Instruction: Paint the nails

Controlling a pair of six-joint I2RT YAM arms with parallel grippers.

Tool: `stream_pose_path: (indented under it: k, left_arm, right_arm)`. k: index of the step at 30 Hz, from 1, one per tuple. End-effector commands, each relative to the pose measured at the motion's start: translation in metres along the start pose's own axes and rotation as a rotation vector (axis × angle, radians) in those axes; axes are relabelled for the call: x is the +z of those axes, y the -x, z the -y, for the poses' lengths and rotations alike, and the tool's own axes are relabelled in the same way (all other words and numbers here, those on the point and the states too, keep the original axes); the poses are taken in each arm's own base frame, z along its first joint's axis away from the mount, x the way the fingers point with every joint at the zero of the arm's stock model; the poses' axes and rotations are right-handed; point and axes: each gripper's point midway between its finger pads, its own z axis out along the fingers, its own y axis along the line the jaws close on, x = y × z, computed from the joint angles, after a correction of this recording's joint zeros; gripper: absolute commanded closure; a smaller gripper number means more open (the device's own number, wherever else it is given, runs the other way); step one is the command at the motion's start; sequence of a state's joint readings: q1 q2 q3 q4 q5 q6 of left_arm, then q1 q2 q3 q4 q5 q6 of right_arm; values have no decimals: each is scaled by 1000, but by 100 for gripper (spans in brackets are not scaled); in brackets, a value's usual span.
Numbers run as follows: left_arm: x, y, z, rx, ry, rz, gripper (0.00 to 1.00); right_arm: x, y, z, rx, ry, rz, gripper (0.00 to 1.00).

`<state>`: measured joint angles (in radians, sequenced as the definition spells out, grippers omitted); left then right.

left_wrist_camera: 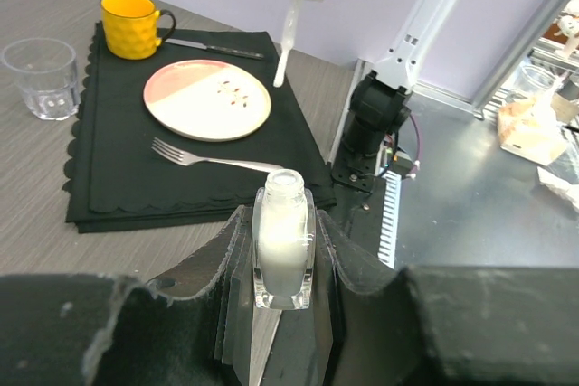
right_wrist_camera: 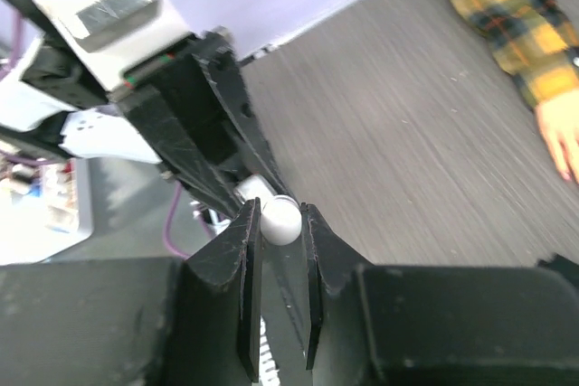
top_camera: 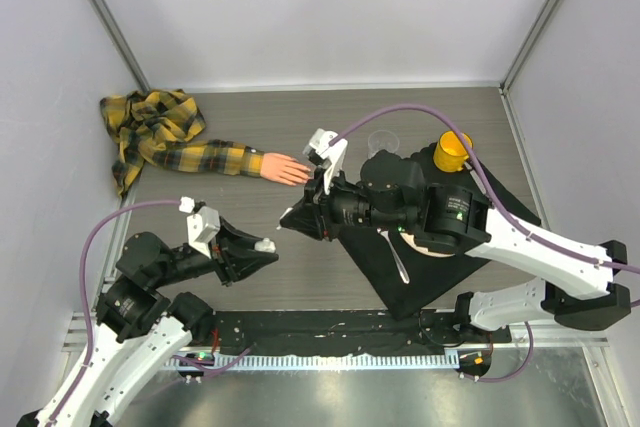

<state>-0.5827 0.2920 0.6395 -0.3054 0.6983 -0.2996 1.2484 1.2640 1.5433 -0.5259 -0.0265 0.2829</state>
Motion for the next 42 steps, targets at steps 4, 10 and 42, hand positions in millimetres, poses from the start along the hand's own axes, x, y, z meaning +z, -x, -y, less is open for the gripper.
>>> stream_pose_path:
  k: [4, 10, 42]
  left_arm:
    - [-9, 31, -19, 95, 152, 98, 100]
    - [-20, 53, -27, 168, 244, 184, 100]
    - [17, 120, -108, 350, 501, 289, 100]
  right_arm:
    - [-3, 6, 57, 12, -214, 111, 100]
    - [4, 6, 117, 73, -319, 160, 100]
    - [98, -117, 352, 308, -765, 319, 100]
